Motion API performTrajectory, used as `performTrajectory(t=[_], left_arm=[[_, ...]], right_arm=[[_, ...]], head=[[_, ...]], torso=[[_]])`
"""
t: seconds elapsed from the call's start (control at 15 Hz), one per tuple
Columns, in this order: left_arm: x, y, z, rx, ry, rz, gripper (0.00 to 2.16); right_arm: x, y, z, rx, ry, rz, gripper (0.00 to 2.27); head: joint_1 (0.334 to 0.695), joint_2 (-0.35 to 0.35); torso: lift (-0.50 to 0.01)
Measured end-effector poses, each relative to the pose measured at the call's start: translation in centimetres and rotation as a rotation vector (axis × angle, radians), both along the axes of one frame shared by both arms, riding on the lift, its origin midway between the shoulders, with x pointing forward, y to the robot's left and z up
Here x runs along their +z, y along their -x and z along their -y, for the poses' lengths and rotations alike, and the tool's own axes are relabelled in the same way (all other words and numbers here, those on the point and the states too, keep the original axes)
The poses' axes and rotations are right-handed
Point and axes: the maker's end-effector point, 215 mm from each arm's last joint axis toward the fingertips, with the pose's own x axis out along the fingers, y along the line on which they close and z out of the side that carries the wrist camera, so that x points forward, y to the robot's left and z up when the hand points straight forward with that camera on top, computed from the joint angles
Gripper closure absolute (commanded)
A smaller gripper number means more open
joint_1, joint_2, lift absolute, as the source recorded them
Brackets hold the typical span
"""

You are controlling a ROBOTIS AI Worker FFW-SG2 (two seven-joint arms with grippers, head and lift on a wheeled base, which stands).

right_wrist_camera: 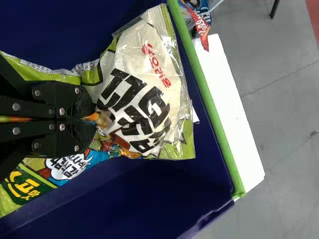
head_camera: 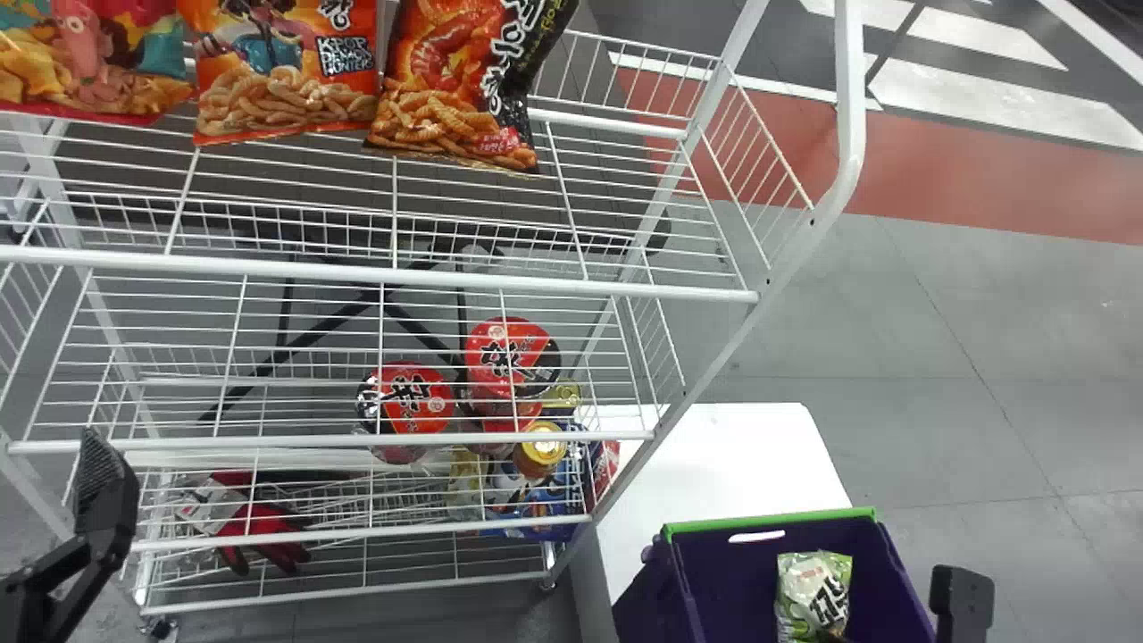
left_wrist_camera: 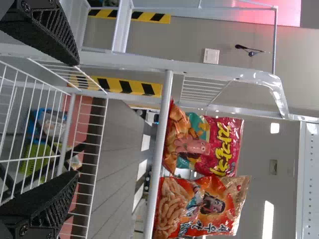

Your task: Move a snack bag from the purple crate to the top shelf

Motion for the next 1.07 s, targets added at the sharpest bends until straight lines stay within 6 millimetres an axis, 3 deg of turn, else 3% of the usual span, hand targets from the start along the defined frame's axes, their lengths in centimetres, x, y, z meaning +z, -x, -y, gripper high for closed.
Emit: performTrajectory(t=[1.07], left_arm=[[-0.5, -1.1, -0.1, 0.001, -0.013, -0.025, 0.00]], right_arm=[[-0.5, -2.2, -0.1, 0.009, -0.002, 0.016, 1.97]], head=[[0.695, -0.350]], torso=[[-0.089]])
